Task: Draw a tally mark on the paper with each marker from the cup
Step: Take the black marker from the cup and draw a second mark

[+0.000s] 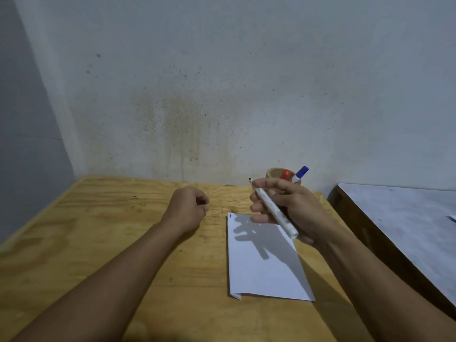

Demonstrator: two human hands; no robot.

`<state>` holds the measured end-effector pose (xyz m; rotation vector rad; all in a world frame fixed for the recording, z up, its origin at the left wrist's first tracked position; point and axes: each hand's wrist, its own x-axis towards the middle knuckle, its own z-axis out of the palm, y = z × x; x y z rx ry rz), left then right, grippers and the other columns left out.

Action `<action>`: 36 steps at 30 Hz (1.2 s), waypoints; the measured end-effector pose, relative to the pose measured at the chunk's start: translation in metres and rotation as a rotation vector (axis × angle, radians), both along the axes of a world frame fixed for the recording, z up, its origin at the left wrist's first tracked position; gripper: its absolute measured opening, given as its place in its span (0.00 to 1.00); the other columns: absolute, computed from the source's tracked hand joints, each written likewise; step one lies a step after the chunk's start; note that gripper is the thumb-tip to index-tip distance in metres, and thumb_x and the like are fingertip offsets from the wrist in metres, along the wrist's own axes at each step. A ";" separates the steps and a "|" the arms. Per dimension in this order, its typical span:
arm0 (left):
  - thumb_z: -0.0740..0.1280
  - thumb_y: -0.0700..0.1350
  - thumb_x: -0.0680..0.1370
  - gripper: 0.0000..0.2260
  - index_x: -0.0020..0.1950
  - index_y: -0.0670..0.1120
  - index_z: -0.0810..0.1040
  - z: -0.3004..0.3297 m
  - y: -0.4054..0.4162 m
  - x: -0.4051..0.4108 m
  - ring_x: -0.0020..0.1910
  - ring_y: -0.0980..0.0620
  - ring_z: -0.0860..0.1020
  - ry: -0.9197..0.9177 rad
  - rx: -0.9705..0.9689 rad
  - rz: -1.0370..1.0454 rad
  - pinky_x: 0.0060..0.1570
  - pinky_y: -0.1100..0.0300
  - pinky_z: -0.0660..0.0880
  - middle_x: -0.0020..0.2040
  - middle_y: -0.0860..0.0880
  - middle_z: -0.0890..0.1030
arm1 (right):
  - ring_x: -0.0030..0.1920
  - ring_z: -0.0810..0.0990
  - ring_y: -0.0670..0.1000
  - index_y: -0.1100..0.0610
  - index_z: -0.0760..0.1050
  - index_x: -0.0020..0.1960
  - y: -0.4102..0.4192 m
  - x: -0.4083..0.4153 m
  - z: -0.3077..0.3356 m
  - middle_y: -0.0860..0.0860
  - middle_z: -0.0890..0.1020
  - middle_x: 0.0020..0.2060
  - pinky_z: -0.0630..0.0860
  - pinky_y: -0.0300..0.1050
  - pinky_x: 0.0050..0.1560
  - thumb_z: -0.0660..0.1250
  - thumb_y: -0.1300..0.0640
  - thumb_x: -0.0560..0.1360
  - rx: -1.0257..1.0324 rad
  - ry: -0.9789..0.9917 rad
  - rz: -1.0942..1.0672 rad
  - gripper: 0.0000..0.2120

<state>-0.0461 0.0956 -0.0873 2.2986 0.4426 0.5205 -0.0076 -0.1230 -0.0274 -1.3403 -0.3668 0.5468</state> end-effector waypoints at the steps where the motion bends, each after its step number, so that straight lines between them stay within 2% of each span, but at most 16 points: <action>1: 0.71 0.37 0.73 0.07 0.50 0.41 0.83 -0.005 0.002 0.000 0.44 0.52 0.77 0.012 0.048 -0.013 0.46 0.61 0.72 0.48 0.44 0.82 | 0.40 0.84 0.58 0.66 0.78 0.58 0.002 0.000 -0.001 0.66 0.80 0.47 0.85 0.51 0.37 0.55 0.73 0.79 0.060 0.066 0.005 0.15; 3: 0.70 0.37 0.73 0.09 0.52 0.42 0.82 -0.012 0.004 0.000 0.45 0.53 0.75 -0.003 0.079 -0.028 0.46 0.62 0.70 0.51 0.44 0.82 | 0.41 0.83 0.58 0.68 0.76 0.61 0.005 0.002 -0.006 0.64 0.79 0.45 0.85 0.51 0.39 0.60 0.74 0.76 0.156 0.115 0.028 0.16; 5: 0.71 0.38 0.73 0.13 0.57 0.42 0.80 -0.017 0.004 0.001 0.48 0.51 0.77 -0.022 0.093 -0.039 0.47 0.61 0.71 0.53 0.44 0.81 | 0.43 0.82 0.57 0.67 0.75 0.63 0.007 0.004 -0.015 0.62 0.79 0.43 0.85 0.53 0.44 0.66 0.72 0.70 0.222 0.100 0.059 0.21; 6: 0.72 0.39 0.72 0.17 0.61 0.42 0.78 -0.019 0.004 0.001 0.52 0.49 0.77 -0.026 0.090 -0.049 0.50 0.60 0.72 0.55 0.45 0.79 | 0.44 0.82 0.57 0.66 0.75 0.63 0.008 0.006 -0.020 0.61 0.79 0.42 0.85 0.53 0.44 0.69 0.71 0.69 0.221 0.069 0.054 0.22; 8: 0.74 0.42 0.70 0.25 0.66 0.44 0.73 -0.023 0.004 -0.002 0.58 0.49 0.75 -0.069 0.073 -0.040 0.56 0.56 0.75 0.58 0.48 0.73 | 0.42 0.81 0.55 0.64 0.78 0.59 0.013 0.010 -0.028 0.60 0.79 0.41 0.85 0.52 0.41 0.70 0.66 0.70 0.159 -0.015 -0.015 0.18; 9: 0.74 0.44 0.70 0.24 0.64 0.45 0.73 -0.024 0.002 -0.004 0.58 0.49 0.74 -0.128 0.103 -0.030 0.55 0.54 0.76 0.57 0.49 0.72 | 0.40 0.80 0.53 0.64 0.79 0.57 0.017 0.011 -0.032 0.60 0.79 0.41 0.85 0.50 0.39 0.70 0.64 0.72 0.100 -0.065 -0.076 0.14; 11: 0.72 0.47 0.70 0.15 0.54 0.46 0.77 -0.023 -0.007 -0.011 0.52 0.52 0.73 -0.253 0.200 -0.049 0.48 0.57 0.75 0.51 0.51 0.72 | 0.37 0.80 0.51 0.63 0.81 0.52 0.026 0.012 -0.038 0.59 0.81 0.41 0.84 0.47 0.34 0.69 0.60 0.75 -0.034 -0.175 -0.181 0.08; 13: 0.72 0.49 0.70 0.09 0.48 0.48 0.79 -0.019 -0.017 -0.017 0.47 0.55 0.72 -0.283 0.254 -0.150 0.43 0.61 0.72 0.46 0.53 0.74 | 0.34 0.83 0.51 0.64 0.81 0.47 0.035 0.016 -0.047 0.57 0.83 0.38 0.84 0.46 0.33 0.69 0.58 0.76 -0.113 -0.240 -0.236 0.09; 15: 0.72 0.51 0.70 0.11 0.48 0.48 0.82 -0.019 -0.025 -0.021 0.47 0.55 0.72 -0.242 0.264 -0.263 0.42 0.62 0.72 0.45 0.53 0.77 | 0.37 0.86 0.56 0.66 0.80 0.45 0.039 0.021 -0.056 0.58 0.84 0.37 0.84 0.48 0.38 0.69 0.58 0.76 -0.154 -0.277 -0.270 0.10; 18: 0.73 0.54 0.68 0.15 0.50 0.48 0.84 -0.027 -0.026 -0.021 0.49 0.53 0.72 -0.156 0.287 -0.341 0.49 0.54 0.73 0.47 0.52 0.80 | 0.43 0.86 0.58 0.70 0.80 0.46 0.043 0.025 -0.062 0.64 0.84 0.39 0.84 0.48 0.45 0.72 0.64 0.73 -0.222 -0.337 -0.300 0.08; 21: 0.73 0.55 0.68 0.16 0.51 0.48 0.84 -0.030 -0.025 -0.021 0.51 0.53 0.72 -0.107 0.275 -0.347 0.52 0.51 0.72 0.49 0.51 0.81 | 0.39 0.82 0.56 0.75 0.77 0.46 0.046 0.025 -0.067 0.65 0.80 0.36 0.81 0.41 0.38 0.71 0.71 0.70 -0.211 -0.322 -0.311 0.07; 25: 0.73 0.55 0.68 0.16 0.52 0.48 0.84 -0.033 -0.026 -0.021 0.50 0.53 0.72 -0.125 0.279 -0.347 0.51 0.52 0.72 0.48 0.52 0.81 | 0.42 0.85 0.60 0.67 0.80 0.42 0.043 0.030 -0.079 0.63 0.85 0.39 0.84 0.51 0.45 0.73 0.67 0.68 -0.317 -0.438 -0.311 0.04; 29: 0.73 0.56 0.68 0.17 0.53 0.49 0.84 -0.035 -0.026 -0.021 0.50 0.54 0.72 -0.119 0.275 -0.340 0.51 0.53 0.72 0.49 0.52 0.80 | 0.42 0.85 0.58 0.67 0.81 0.43 0.042 0.033 -0.087 0.61 0.85 0.39 0.84 0.49 0.45 0.74 0.67 0.69 -0.319 -0.497 -0.306 0.04; 36: 0.72 0.56 0.69 0.17 0.54 0.49 0.83 -0.034 -0.028 -0.022 0.50 0.54 0.72 -0.106 0.280 -0.326 0.51 0.53 0.72 0.50 0.53 0.80 | 0.42 0.85 0.60 0.67 0.81 0.42 0.040 0.034 -0.092 0.62 0.85 0.39 0.84 0.54 0.46 0.74 0.67 0.69 -0.294 -0.519 -0.293 0.03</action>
